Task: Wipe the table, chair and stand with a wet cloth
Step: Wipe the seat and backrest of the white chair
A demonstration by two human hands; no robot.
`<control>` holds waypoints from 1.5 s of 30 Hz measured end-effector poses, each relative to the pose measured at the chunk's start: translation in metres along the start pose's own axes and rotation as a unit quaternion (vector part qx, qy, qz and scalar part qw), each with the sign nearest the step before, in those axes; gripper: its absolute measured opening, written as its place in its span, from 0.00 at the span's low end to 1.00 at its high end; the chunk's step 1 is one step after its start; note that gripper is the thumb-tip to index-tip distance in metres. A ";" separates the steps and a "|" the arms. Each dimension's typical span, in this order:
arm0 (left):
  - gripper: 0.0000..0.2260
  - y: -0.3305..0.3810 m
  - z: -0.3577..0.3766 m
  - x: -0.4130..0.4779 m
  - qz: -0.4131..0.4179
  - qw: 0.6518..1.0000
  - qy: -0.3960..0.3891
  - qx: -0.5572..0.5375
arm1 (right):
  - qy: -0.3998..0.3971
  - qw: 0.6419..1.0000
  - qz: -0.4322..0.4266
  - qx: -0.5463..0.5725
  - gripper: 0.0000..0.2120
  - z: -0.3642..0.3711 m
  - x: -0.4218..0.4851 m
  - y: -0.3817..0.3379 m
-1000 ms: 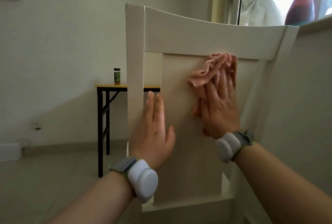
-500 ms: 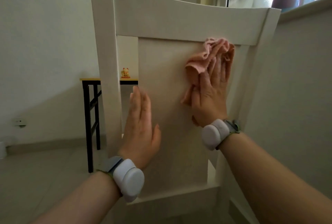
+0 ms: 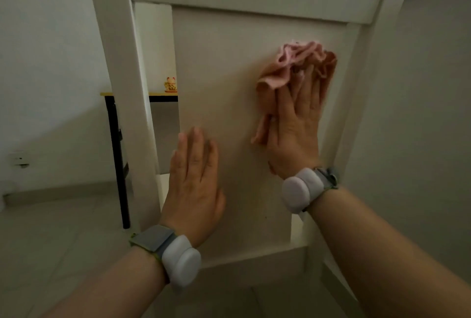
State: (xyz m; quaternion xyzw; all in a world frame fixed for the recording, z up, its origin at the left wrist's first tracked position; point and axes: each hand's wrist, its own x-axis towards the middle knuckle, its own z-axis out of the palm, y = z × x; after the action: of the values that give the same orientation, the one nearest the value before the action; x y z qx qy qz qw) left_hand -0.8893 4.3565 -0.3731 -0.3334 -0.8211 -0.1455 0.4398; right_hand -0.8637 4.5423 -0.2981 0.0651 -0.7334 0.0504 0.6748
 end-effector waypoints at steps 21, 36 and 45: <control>0.34 -0.003 0.033 -0.031 -0.002 0.998 0.025 -0.054 | -0.017 0.974 0.211 0.082 0.28 0.020 -0.069 -0.002; 0.31 -0.005 0.056 -0.076 -0.020 0.993 -0.044 -0.105 | -0.065 0.974 0.207 0.070 0.28 0.044 -0.124 0.014; 0.29 -0.002 0.078 -0.120 -0.042 0.987 -0.100 -0.122 | -0.175 0.919 0.341 0.087 0.36 0.034 -0.248 0.008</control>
State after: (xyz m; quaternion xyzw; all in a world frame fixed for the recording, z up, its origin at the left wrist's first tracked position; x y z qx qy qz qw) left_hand -0.8932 4.3462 -0.5157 -0.3623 -0.8503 -0.2292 0.3051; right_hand -0.8784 4.5518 -0.5477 -0.1225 -0.8105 0.3288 0.4689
